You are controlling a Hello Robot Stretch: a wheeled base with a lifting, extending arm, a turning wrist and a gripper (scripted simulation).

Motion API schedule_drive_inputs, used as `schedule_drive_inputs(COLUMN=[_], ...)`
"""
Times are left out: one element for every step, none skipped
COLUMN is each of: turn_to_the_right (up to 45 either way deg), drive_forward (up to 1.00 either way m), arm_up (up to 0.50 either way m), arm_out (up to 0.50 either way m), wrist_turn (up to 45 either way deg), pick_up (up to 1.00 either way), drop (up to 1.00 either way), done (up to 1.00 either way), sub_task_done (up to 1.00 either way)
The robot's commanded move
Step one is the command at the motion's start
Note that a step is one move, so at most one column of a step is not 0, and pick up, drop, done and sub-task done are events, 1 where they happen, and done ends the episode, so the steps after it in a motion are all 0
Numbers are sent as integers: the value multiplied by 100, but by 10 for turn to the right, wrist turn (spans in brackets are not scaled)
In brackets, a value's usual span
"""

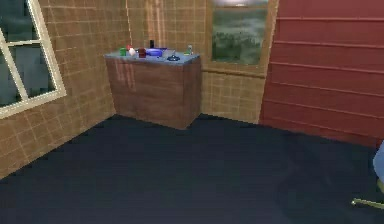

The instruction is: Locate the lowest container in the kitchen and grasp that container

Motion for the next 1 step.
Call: schedule_drive_inputs(turn_to_the_right=[0], drive_forward=[100], arm_up=[0], arm_out=[0], wrist_turn=[0], pick_up=[0], drop=[0], done=[0], sub_task_done=[0])
